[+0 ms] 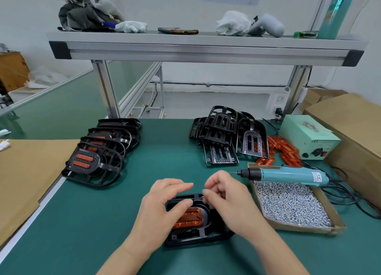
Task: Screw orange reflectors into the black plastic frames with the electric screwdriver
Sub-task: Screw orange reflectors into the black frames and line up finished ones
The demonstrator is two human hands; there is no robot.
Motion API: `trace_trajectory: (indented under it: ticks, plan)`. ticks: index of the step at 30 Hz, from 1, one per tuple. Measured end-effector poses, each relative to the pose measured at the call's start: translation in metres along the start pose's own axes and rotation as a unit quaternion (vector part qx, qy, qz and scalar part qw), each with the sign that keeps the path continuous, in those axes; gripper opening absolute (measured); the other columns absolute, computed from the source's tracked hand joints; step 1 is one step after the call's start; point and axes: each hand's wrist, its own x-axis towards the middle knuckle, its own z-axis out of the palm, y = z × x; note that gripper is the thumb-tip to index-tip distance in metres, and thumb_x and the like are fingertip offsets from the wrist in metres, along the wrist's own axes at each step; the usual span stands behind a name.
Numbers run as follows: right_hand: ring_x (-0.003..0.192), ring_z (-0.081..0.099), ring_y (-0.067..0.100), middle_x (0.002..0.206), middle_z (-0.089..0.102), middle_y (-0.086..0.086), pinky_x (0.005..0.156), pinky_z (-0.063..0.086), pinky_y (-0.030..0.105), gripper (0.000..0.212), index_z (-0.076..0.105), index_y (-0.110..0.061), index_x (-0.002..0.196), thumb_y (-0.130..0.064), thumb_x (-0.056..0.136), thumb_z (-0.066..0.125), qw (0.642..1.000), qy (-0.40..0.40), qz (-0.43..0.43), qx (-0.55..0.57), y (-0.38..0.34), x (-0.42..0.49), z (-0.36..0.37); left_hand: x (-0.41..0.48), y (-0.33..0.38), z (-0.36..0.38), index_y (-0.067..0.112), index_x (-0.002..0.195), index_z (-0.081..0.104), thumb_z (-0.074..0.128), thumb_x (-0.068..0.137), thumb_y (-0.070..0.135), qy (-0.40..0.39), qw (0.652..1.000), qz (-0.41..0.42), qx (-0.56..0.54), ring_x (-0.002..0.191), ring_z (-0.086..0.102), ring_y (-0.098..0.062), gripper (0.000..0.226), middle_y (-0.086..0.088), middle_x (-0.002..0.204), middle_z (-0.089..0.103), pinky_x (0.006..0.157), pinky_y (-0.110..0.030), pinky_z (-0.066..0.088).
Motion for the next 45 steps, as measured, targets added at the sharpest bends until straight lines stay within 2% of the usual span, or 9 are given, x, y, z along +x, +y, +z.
trace_trajectory:
  ticks: [6, 18, 23, 29, 32, 36, 39, 43, 45]
  plan:
    - [0.059, 0.056, 0.004, 0.07, 0.067, -0.009, 0.061, 0.045, 0.019, 0.018, 0.054, -0.03, 0.091, -0.017, 0.09, 0.066, 0.999, -0.023, -0.003, 0.022, -0.003, -0.001, 0.018, 0.002, 0.003, 0.005, 0.032, 0.088, 0.079, 0.081, 0.079, 0.006, 0.002, 1.0, -0.011, -0.029, 0.099, 0.065, -0.011, 0.027, 0.017, 0.094, 0.072, 0.086, -0.012, 0.044]
    - [0.069, 0.061, 0.021, 0.075, 0.07, 0.002, 0.073, 0.05, 0.038, 0.018, 0.054, -0.03, 0.098, -0.019, 0.091, 0.068, 0.998, 0.002, -0.011, 0.06, -0.004, -0.004, 0.027, 0.001, 0.003, 0.005, 0.031, 0.071, 0.075, 0.082, 0.077, 0.008, 0.008, 0.998, -0.06, -0.027, 0.077, 0.064, -0.008, 0.025, 0.01, 0.076, 0.069, 0.07, -0.011, 0.043]
    - [0.067, 0.067, 0.011, 0.08, 0.074, -0.004, 0.068, 0.052, 0.023, 0.014, 0.059, -0.028, 0.097, -0.015, 0.095, 0.063, 0.995, 0.052, -0.015, 0.087, 0.001, -0.002, 0.018, -0.002, -0.002, 0.006, 0.03, 0.072, 0.068, 0.073, 0.08, 0.023, 0.013, 0.998, 0.003, 0.064, 0.084, 0.06, -0.009, 0.012, 0.017, 0.081, 0.065, 0.075, -0.018, 0.044]
    - [0.081, 0.06, 0.011, 0.096, 0.063, 0.0, 0.065, 0.048, 0.02, 0.013, 0.061, -0.017, 0.103, -0.008, 0.095, 0.065, 0.896, 0.297, 0.075, 0.322, 0.025, 0.006, -0.027, -0.005, -0.029, -0.005, 0.031, 0.071, 0.066, 0.079, 0.08, 0.008, 0.08, 0.992, -0.07, 0.072, 0.089, 0.061, -0.008, 0.028, 0.017, 0.085, 0.067, 0.076, -0.011, 0.042]
    - [0.086, 0.057, 0.011, 0.11, 0.056, 0.01, 0.076, 0.047, 0.027, 0.027, 0.053, -0.009, 0.124, -0.007, 0.098, 0.059, 0.823, 0.35, 0.14, 0.425, 0.037, 0.007, -0.042, -0.006, -0.041, -0.008, 0.032, 0.072, 0.068, 0.078, 0.082, 0.007, 0.097, 0.987, -0.116, 0.058, 0.085, 0.062, -0.008, 0.029, 0.017, 0.084, 0.068, 0.074, -0.012, 0.044]
    - [0.104, 0.056, 0.019, 0.118, 0.052, 0.014, 0.09, 0.047, 0.032, 0.048, 0.039, 0.004, 0.145, -0.006, 0.101, 0.056, 0.778, 0.359, 0.171, 0.486, 0.043, 0.008, -0.053, -0.005, -0.047, -0.006, 0.032, 0.072, 0.069, 0.076, 0.085, 0.008, 0.1, 0.986, -0.129, 0.032, 0.081, 0.063, -0.005, 0.028, 0.015, 0.083, 0.069, 0.07, -0.008, 0.043]
    - [0.118, 0.054, 0.027, 0.126, 0.051, 0.018, 0.098, 0.046, 0.036, 0.039, 0.045, 0.005, 0.138, -0.008, 0.102, 0.053, 0.752, 0.356, 0.206, 0.515, 0.049, 0.012, -0.061, -0.005, -0.048, -0.006, 0.03, 0.074, 0.069, 0.074, 0.087, 0.01, 0.097, 0.986, -0.129, 0.031, 0.083, 0.063, -0.005, 0.025, 0.016, 0.084, 0.069, 0.071, -0.008, 0.043]
    - [0.098, 0.063, 0.023, 0.117, 0.06, 0.019, 0.099, 0.048, 0.039, 0.005, 0.056, -0.012, 0.099, -0.013, 0.103, 0.053, 0.747, 0.336, 0.242, 0.521, 0.05, 0.024, -0.066, -0.006, -0.049, -0.005, 0.029, 0.075, 0.069, 0.073, 0.088, 0.01, 0.088, 0.988, -0.12, 0.033, 0.084, 0.063, -0.008, 0.024, 0.014, 0.084, 0.069, 0.072, -0.012, 0.045]
    - [0.097, 0.064, 0.023, 0.114, 0.063, 0.016, 0.095, 0.049, 0.038, 0.003, 0.055, -0.016, 0.1, -0.017, 0.103, 0.055, 0.745, 0.333, 0.251, 0.521, 0.05, 0.03, -0.067, -0.005, -0.05, -0.005, 0.03, 0.075, 0.069, 0.073, 0.088, 0.01, 0.083, 0.989, -0.118, 0.038, 0.084, 0.063, -0.009, 0.024, 0.015, 0.083, 0.068, 0.073, -0.014, 0.045]
